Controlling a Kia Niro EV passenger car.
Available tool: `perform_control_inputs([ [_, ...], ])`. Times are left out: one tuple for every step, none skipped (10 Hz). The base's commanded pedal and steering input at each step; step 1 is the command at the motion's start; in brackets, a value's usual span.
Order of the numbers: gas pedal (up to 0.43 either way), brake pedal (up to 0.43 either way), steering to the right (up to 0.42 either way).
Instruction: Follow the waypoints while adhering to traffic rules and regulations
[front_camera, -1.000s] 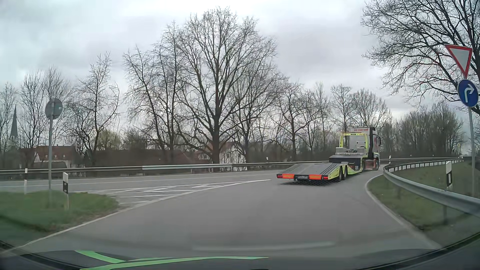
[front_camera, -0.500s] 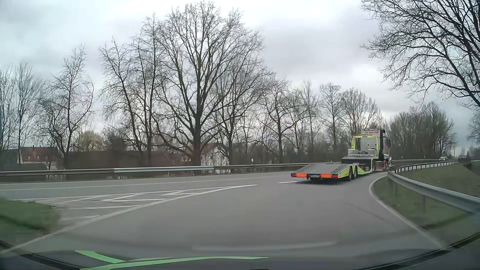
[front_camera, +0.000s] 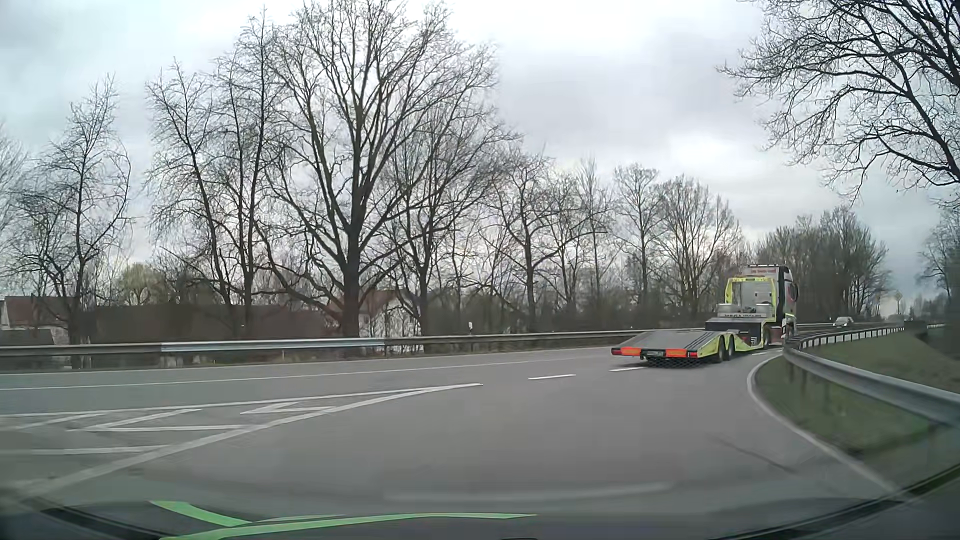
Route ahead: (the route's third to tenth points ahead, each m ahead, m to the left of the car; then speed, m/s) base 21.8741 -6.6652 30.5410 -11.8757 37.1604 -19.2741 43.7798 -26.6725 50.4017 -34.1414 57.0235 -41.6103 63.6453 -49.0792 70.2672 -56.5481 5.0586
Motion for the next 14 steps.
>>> perform_control_inputs([
  [0.110, 0.000, 0.095],
  [0.130, 0.000, 0.097],
  [0.130, 0.000, 0.101],
  [0.130, 0.000, 0.104],
  [0.138, 0.000, 0.105],
  [0.138, 0.000, 0.105],
  [0.150, 0.000, 0.105],
  [0.150, 0.000, 0.107],
  [0.157, 0.000, 0.108],
  [0.169, 0.000, 0.108],
  [0.169, 0.000, 0.112],
  [0.169, 0.000, 0.120],
  [0.177, 0.000, 0.126],
  [0.177, 0.000, 0.135],
])
